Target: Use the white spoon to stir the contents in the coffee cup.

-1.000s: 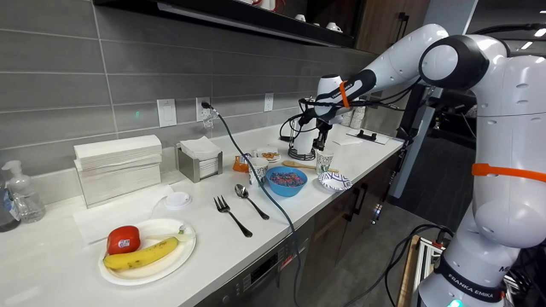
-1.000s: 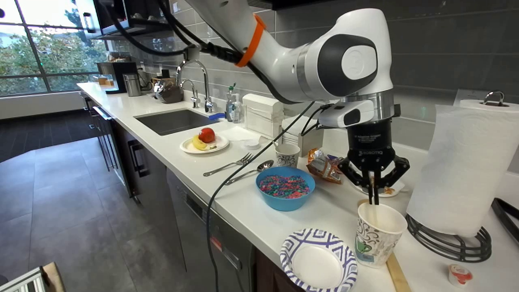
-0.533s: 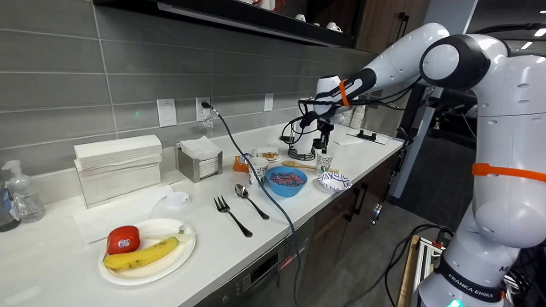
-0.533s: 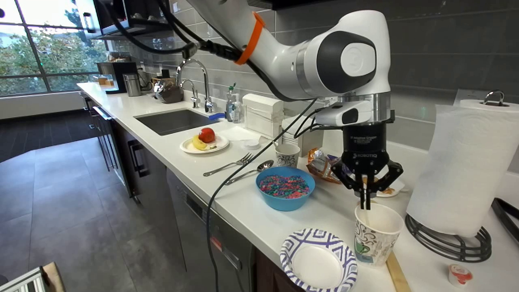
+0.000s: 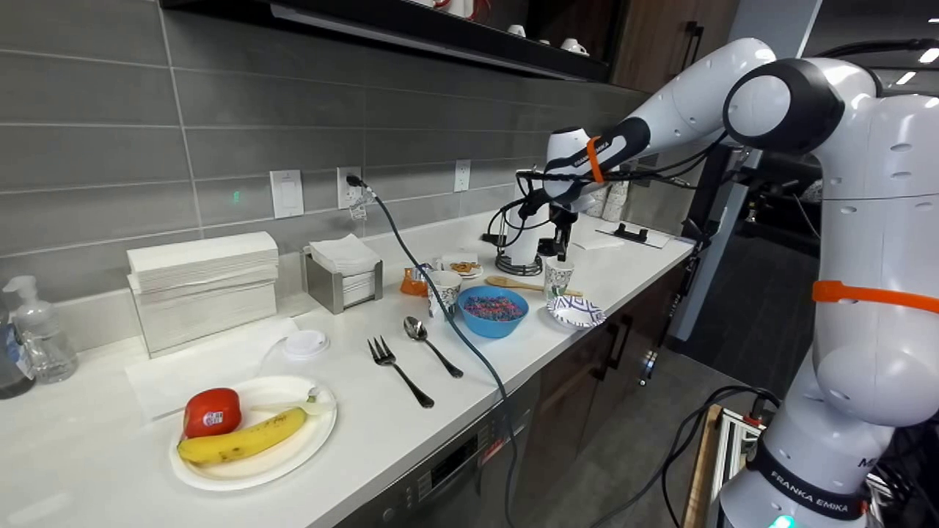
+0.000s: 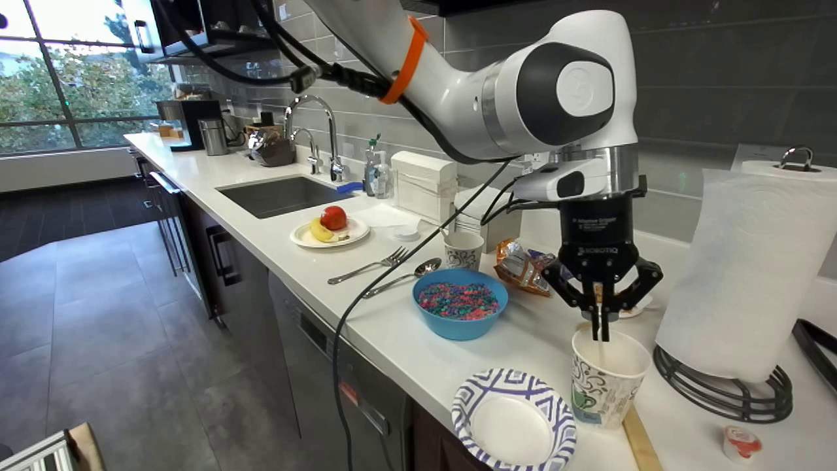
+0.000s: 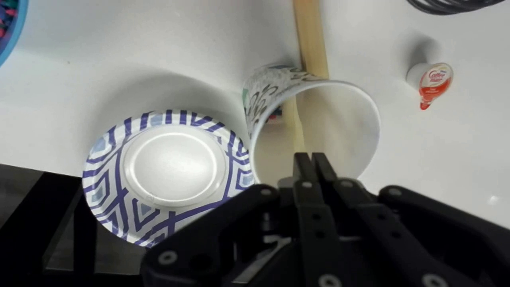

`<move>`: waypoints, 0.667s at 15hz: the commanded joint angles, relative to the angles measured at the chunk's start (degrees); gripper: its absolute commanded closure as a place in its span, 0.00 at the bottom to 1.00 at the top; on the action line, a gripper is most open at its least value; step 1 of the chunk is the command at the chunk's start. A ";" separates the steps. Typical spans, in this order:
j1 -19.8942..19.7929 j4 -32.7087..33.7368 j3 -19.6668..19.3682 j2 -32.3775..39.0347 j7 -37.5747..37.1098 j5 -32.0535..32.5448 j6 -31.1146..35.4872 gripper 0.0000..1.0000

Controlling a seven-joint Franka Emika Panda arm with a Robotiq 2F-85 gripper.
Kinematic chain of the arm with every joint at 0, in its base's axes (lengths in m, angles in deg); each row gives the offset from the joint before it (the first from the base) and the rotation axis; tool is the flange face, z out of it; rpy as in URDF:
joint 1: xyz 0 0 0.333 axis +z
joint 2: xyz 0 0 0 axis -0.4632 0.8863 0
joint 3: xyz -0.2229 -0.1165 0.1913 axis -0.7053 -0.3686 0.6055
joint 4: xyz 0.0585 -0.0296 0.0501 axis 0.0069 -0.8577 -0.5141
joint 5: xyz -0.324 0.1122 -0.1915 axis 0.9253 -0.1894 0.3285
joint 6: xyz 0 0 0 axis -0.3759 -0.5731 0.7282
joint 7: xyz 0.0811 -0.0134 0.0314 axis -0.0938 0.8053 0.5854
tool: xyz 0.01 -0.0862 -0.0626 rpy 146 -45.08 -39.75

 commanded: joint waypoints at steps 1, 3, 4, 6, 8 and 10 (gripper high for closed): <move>0.48 -2.04 -0.25 -0.26 -1.33 1.82 5.64 0.99; 0.42 -2.73 -0.09 -0.23 -0.61 1.60 8.15 0.99; 0.24 -3.08 0.24 -0.38 0.38 0.86 8.75 0.99; -0.05 -3.61 0.93 -0.71 2.55 -0.62 8.13 0.99; -0.24 -3.81 1.46 -1.12 4.89 -1.72 6.73 0.99; -0.34 -4.00 1.74 -1.55 7.01 -2.60 5.33 0.99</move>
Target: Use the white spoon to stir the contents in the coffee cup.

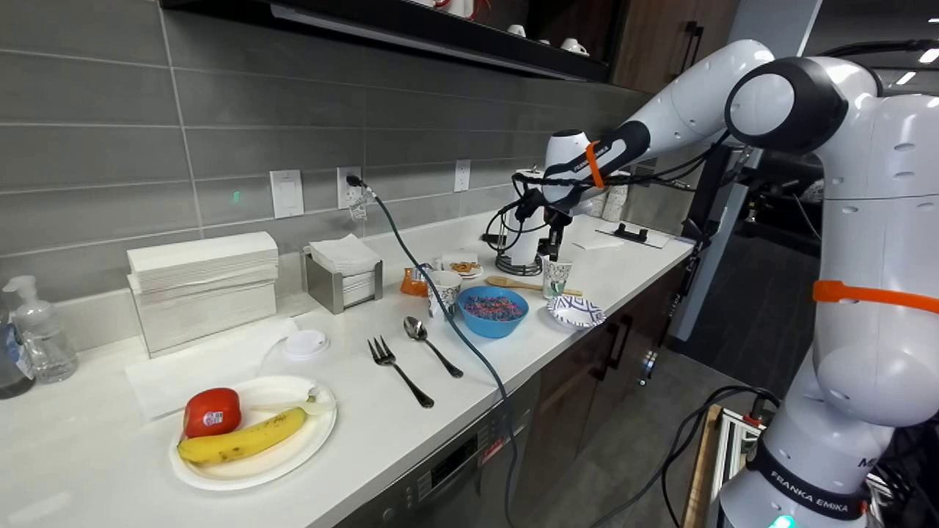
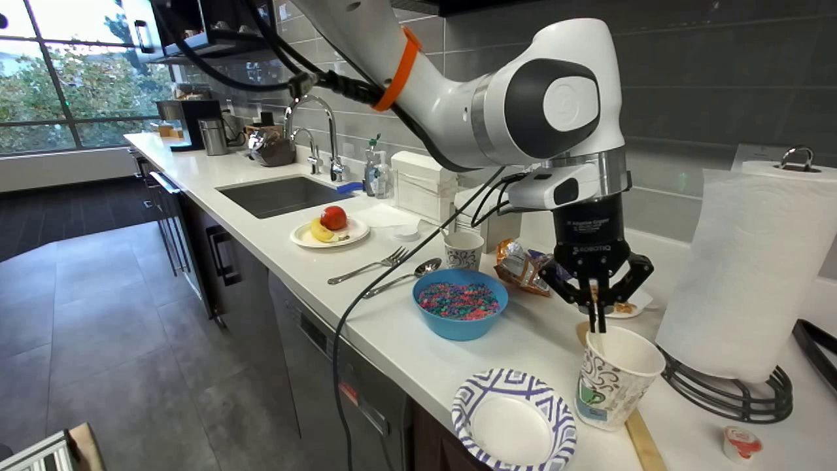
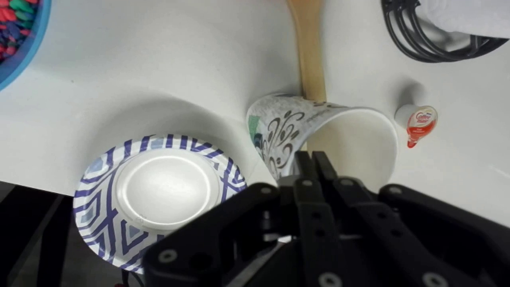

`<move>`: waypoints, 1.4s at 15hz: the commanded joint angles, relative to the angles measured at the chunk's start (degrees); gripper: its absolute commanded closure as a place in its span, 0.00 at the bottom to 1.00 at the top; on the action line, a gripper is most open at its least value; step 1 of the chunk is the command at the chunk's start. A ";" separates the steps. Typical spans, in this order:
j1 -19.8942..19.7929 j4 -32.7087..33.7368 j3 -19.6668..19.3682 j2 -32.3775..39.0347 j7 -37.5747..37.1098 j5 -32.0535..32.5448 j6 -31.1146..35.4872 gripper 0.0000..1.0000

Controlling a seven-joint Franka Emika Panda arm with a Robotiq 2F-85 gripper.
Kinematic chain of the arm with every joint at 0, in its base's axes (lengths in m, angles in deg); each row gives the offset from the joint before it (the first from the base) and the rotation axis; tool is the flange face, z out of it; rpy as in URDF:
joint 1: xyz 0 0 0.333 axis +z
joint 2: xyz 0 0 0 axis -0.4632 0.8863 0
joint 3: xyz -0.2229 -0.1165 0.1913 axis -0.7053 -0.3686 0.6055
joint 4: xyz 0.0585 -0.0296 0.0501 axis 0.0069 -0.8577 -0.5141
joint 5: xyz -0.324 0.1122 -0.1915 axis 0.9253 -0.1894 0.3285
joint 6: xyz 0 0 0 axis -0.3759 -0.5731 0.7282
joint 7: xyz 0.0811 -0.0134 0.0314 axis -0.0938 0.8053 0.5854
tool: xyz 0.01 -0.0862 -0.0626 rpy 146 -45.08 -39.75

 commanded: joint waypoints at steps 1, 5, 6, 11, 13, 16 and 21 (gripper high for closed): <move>-0.53 -1.81 0.98 -1.48 4.58 -2.81 -2.08 0.99; -0.04 -0.89 0.22 -1.43 4.76 -1.76 -6.57 0.99; -0.04 -0.54 0.11 -1.36 4.47 -1.60 -7.82 0.99; 0.27 -0.12 -1.16 -1.40 0.05 0.71 -6.09 0.99; 0.39 -0.34 -1.51 -1.30 -1.46 1.50 -4.10 0.99; 0.51 -0.59 -1.73 -0.68 -3.32 2.74 -0.96 0.99; 0.30 -2.12 -1.08 -0.43 -2.25 2.10 4.73 0.99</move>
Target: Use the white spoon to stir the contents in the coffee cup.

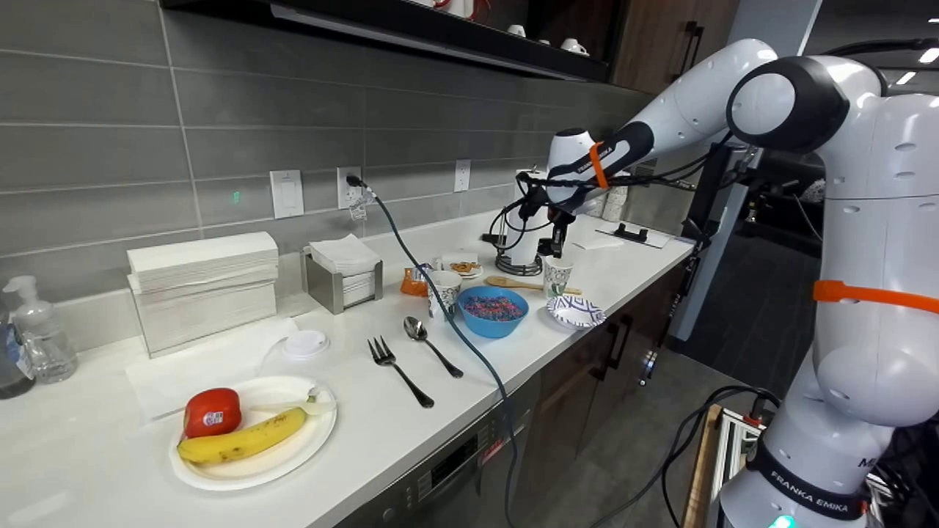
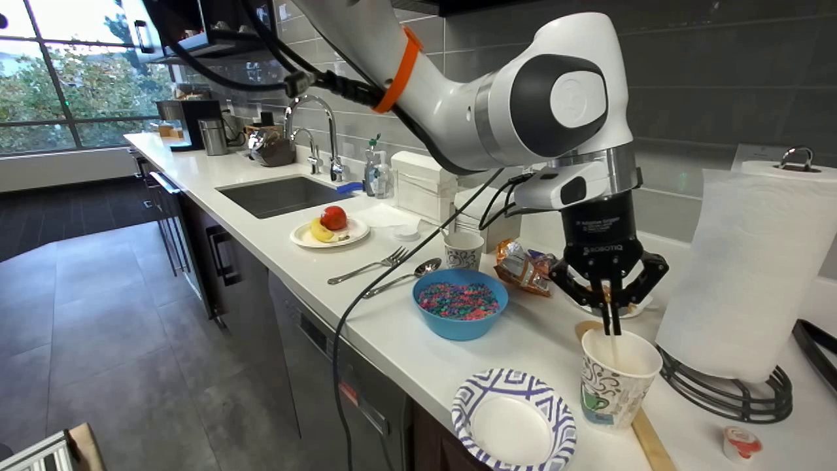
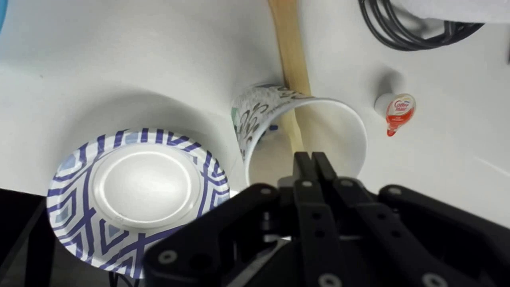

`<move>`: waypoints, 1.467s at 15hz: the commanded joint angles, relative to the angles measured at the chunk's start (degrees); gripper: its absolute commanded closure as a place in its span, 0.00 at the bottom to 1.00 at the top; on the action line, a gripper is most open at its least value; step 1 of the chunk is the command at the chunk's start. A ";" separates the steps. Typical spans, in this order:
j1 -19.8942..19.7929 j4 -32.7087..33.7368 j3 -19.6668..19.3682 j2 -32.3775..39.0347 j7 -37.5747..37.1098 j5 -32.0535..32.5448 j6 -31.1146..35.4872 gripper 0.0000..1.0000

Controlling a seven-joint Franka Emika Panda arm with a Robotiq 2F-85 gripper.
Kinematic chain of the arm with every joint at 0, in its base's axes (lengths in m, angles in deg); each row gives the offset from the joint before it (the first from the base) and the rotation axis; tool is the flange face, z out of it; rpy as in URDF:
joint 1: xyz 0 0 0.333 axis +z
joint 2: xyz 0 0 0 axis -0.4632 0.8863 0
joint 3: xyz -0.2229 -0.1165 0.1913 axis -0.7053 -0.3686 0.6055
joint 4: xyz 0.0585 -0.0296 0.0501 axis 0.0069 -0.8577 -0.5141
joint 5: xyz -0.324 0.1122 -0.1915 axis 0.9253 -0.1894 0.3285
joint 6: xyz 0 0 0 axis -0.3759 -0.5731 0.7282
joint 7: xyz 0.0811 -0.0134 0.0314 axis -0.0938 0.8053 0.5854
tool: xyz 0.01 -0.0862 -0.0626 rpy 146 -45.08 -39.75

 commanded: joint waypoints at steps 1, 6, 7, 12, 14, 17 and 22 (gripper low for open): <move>0.30 -1.96 0.14 -0.11 0.06 -0.39 2.94 0.99; 0.48 -1.86 0.34 -0.48 1.78 -0.72 -0.80 0.99; 0.76 -1.85 -0.10 -0.37 0.56 0.19 -0.05 0.96; 1.67 -2.48 -0.60 -1.69 -3.81 0.24 -1.32 0.50; 1.96 -2.54 -0.25 -2.49 -6.15 -0.58 -2.89 0.35; 2.89 -1.09 -0.19 -3.42 -12.09 -0.30 -10.33 0.13; 5.00 0.52 -2.45 -7.87 -17.86 -3.99 -22.10 0.00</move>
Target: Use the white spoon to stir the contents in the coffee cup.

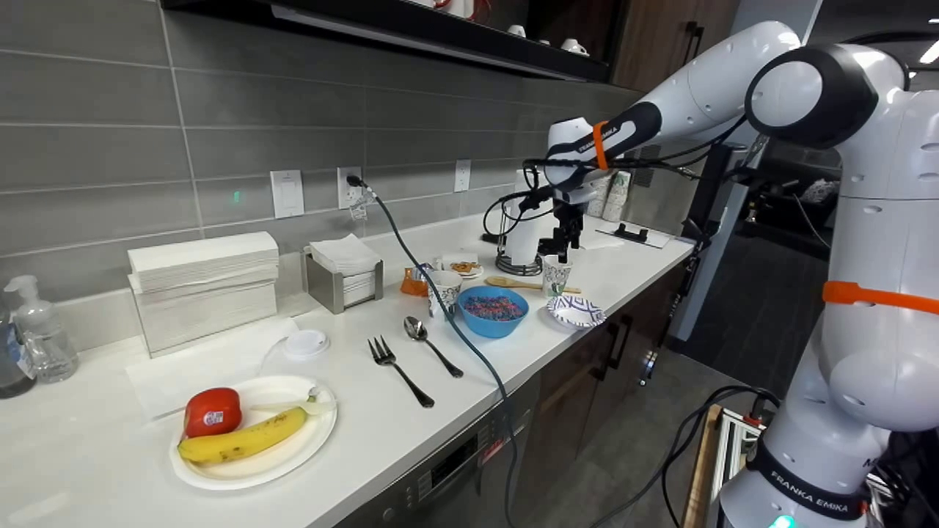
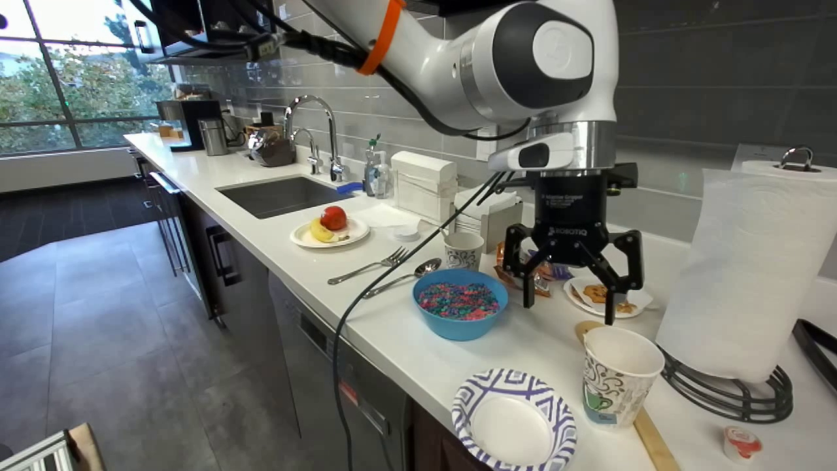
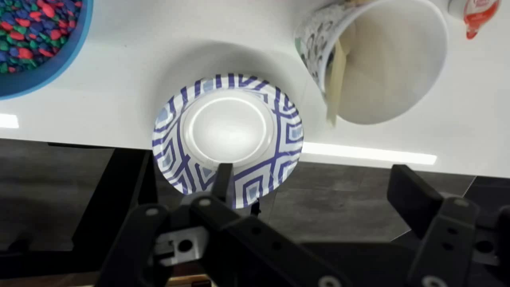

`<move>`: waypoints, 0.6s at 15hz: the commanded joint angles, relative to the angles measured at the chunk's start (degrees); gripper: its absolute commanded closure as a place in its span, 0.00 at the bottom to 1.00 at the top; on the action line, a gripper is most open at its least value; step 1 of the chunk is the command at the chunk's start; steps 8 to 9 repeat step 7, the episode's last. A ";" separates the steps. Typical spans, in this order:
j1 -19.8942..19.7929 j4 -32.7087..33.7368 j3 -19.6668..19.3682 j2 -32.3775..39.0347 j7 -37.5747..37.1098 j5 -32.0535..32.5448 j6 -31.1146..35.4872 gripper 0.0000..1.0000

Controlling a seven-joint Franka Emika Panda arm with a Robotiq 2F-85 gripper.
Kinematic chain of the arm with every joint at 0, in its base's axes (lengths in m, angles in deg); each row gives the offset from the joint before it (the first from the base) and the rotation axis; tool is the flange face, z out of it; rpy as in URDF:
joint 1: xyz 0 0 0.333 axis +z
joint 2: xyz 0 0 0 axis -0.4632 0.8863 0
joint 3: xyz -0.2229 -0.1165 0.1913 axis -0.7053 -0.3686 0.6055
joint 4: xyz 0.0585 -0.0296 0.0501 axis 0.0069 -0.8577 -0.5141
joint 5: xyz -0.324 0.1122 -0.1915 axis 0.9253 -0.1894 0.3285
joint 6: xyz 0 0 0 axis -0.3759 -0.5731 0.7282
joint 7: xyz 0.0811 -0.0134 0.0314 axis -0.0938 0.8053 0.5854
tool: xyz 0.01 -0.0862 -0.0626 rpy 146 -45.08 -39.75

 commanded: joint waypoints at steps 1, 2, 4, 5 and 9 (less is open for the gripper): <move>8.17 2.12 -11.25 -2.21 -0.73 -4.81 -3.89 0.00; 7.93 1.07 -10.79 -3.68 -0.94 -3.70 -2.18 0.00; 0.66 0.75 -1.21 -1.31 -0.95 -0.69 -2.36 0.00; 0.66 0.75 -1.21 -1.31 -0.95 -0.69 -2.36 0.00; 0.66 0.75 -1.21 -1.31 -0.95 -0.69 -2.36 0.00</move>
